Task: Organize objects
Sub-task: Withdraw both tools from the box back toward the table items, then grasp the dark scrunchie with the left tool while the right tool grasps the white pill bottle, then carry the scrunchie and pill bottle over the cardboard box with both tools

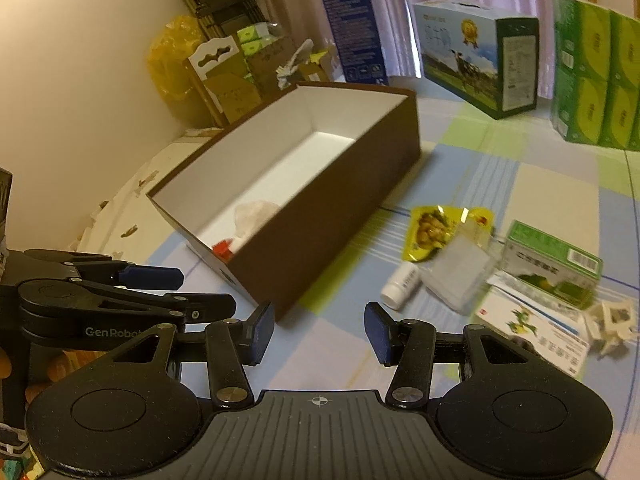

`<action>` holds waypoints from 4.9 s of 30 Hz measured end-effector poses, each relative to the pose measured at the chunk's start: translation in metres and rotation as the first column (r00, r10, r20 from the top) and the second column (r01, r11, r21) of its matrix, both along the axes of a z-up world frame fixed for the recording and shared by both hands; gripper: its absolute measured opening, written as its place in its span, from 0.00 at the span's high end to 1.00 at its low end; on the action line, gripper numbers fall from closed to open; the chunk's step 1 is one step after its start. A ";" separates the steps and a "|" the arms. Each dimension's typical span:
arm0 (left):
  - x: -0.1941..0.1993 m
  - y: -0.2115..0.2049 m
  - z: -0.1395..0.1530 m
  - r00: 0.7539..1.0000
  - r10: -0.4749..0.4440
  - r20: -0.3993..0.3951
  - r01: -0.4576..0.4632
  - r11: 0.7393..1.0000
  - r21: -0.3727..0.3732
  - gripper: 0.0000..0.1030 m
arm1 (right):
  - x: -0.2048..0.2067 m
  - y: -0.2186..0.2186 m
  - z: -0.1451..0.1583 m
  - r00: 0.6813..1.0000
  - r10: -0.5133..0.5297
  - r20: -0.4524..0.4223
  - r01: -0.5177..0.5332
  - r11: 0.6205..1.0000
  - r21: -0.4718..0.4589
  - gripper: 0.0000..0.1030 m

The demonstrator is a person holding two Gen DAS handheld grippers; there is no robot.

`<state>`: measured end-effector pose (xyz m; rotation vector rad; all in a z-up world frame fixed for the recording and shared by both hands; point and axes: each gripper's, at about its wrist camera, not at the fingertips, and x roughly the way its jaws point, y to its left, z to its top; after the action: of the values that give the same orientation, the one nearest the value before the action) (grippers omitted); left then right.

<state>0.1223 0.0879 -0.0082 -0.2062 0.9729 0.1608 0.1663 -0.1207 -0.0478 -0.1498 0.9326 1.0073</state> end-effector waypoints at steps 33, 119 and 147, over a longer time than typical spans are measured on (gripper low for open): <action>0.111 -0.179 -0.086 0.941 -0.338 -0.004 0.337 0.941 -0.038 0.37 | 0.088 -0.209 -0.035 0.892 -0.449 -0.055 0.438 0.888 -0.139 0.54; -0.017 0.098 -0.002 0.968 0.235 0.093 -0.242 0.968 0.071 0.85 | 0.100 0.089 -0.029 0.845 0.521 0.115 -0.510 0.852 -0.116 0.58; 0.080 0.160 -0.009 0.998 -0.006 0.068 -0.001 0.995 0.098 0.85 | 0.066 0.189 -0.012 0.877 0.457 0.148 -0.440 0.888 -0.135 0.58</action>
<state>0.2020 0.2475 -0.0172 -0.1201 0.8954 0.1977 0.2324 0.0685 -0.0600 -0.5522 0.7990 1.3536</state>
